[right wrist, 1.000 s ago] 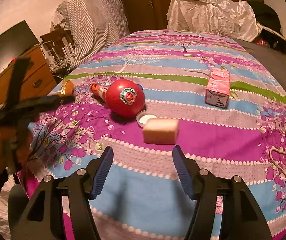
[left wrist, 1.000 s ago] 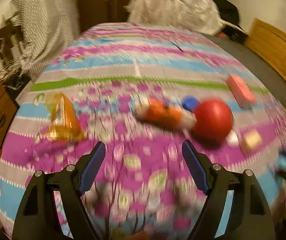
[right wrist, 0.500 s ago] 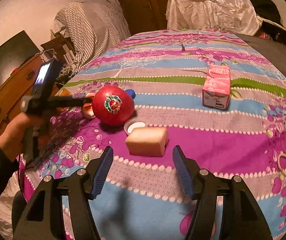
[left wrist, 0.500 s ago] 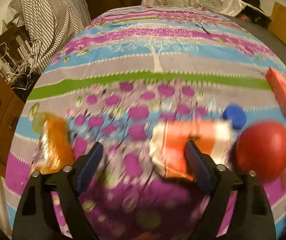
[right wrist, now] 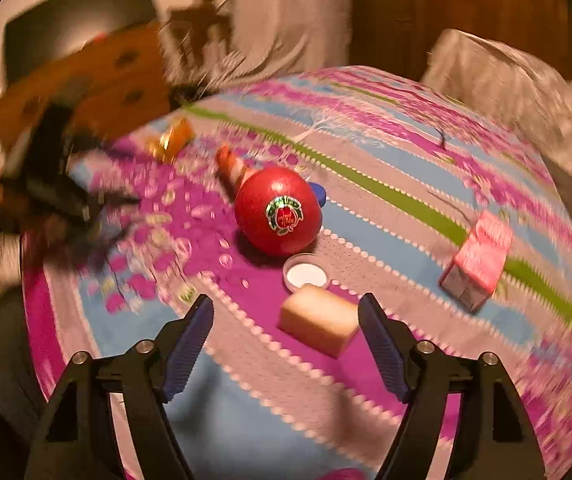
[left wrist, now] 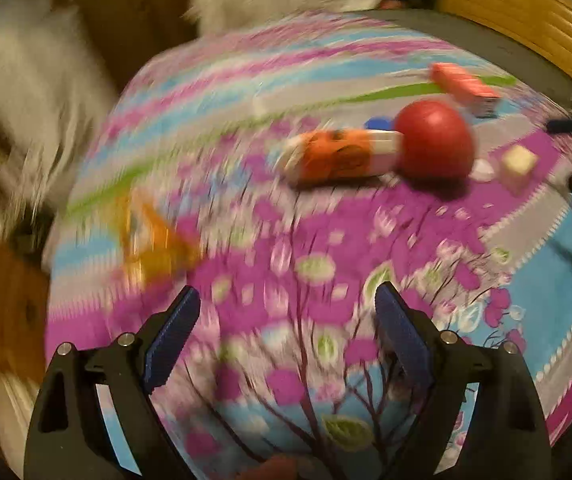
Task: Collect trash
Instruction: 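Grasp the white round lid with the left tool while the right tool grasps the tan sponge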
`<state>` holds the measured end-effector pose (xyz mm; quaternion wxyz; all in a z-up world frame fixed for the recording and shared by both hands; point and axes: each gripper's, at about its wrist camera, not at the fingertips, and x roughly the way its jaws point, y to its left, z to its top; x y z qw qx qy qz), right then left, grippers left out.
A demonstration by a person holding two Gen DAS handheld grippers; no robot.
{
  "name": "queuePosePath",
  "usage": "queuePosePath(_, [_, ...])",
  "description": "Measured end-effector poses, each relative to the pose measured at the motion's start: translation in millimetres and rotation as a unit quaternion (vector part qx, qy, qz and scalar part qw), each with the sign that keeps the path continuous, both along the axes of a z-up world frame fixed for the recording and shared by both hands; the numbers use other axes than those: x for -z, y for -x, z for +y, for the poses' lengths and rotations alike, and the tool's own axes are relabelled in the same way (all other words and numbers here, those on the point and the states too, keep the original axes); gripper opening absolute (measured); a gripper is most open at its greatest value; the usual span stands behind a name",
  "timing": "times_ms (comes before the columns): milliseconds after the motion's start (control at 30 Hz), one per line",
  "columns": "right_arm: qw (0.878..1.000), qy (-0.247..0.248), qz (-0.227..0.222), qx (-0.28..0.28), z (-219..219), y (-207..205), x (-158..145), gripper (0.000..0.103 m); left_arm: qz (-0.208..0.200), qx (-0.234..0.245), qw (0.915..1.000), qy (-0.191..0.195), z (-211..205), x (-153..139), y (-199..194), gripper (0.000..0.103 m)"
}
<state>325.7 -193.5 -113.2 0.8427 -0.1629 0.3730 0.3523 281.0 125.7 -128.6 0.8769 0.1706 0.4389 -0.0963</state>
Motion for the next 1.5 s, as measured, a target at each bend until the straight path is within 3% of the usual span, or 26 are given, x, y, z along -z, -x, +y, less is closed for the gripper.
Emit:
queuePosePath(233, [0.992, 0.092, 0.008, -0.088, 11, -21, 5, 0.078, 0.024, 0.097, 0.9947, -0.024, -16, -8, -39, 0.086])
queuePosePath(433, [0.98, 0.136, 0.024, -0.145, 28, -40, 29, 0.077, 0.042, 0.142, 0.989, -0.001, -48, 12, -19, 0.083])
queuePosePath(500, [0.98, 0.124, 0.053, -0.147, 28, -47, 37, 0.062, 0.047, 0.146, 0.9881, 0.005, -53, 19, -11, 0.083])
queuePosePath(533, [0.98, 0.125, 0.057, -0.141, 27, -49, 40, 0.051, 0.048, 0.147, 0.9879, 0.005, -55, 22, -7, 0.083])
queuePosePath(633, [0.987, 0.083, 0.069, -0.12, 9, -53, 35, 0.043, 0.051, 0.15, 0.9873, 0.005, -52, 27, 6, 0.083])
queuePosePath(733, [0.998, 0.027, 0.038, -0.033, -20, -67, 19, 0.042, 0.05, 0.14, 0.9887, 0.015, -47, 27, 15, 0.083])
queuePosePath(800, [0.998, 0.029, 0.018, 0.046, -21, -84, 25, 0.042, 0.048, 0.126, 0.9905, 0.029, -47, 27, 13, 0.083])
queuePosePath(867, [0.996, 0.046, 0.018, 0.076, -6, -90, 41, 0.042, 0.047, 0.111, 0.9919, 0.04, -49, 27, 11, 0.083])
queuePosePath(967, [0.994, 0.07, 0.012, 0.087, 12, -79, 53, 0.043, 0.044, 0.106, 0.9922, 0.05, -50, 25, 15, 0.083])
queuePosePath(1033, [0.996, 0.037, 0.024, 0.073, 11, -62, 43, 0.042, 0.043, 0.106, 0.9921, 0.051, -47, 25, 21, 0.083])
queuePosePath(1067, [0.999, 0.014, 0.035, 0.037, 14, -43, 35, 0.042, 0.043, 0.103, 0.9921, 0.056, -44, 26, 25, 0.083])
queuePosePath(1100, [0.999, 0.001, 0.046, 0.008, 17, -27, 29, 0.037, 0.044, 0.1, 0.9922, 0.061, -42, 26, 27, 0.083])
queuePosePath(1133, [0.997, -0.011, 0.067, -0.02, 17, -13, 24, 0.023, 0.045, 0.094, 0.9921, 0.069, -40, 27, 26, 0.083])
queuePosePath(1167, [0.997, -0.02, 0.067, -0.026, 14, 0, 18, 0.023, 0.045, 0.087, 0.9922, 0.076, -40, 27, 26, 0.083])
queuePosePath(1233, [0.997, -0.035, 0.061, 0.02, -8, 9, 10, 0.023, 0.035, 0.081, 0.993, 0.079, -44, 26, 27, 0.083])
queuePosePath(1333, [0.997, -0.015, 0.045, 0.068, -33, 15, 15, 0.023, 0.017, 0.083, 0.992, 0.093, -58, 20, 29, 0.083])
queuePosePath(1400, [0.995, -0.021, 0.051, 0.081, -43, 12, 20, 0.024, 0.006, 0.085, 0.991, 0.103, -73, 18, 25, 0.083])
queuePosePath(1500, [0.995, -0.039, 0.06, 0.076, -54, 6, 21, 0.035, 0.02, 0.088, 0.9906, 0.103, -97, 25, 7, 0.083])
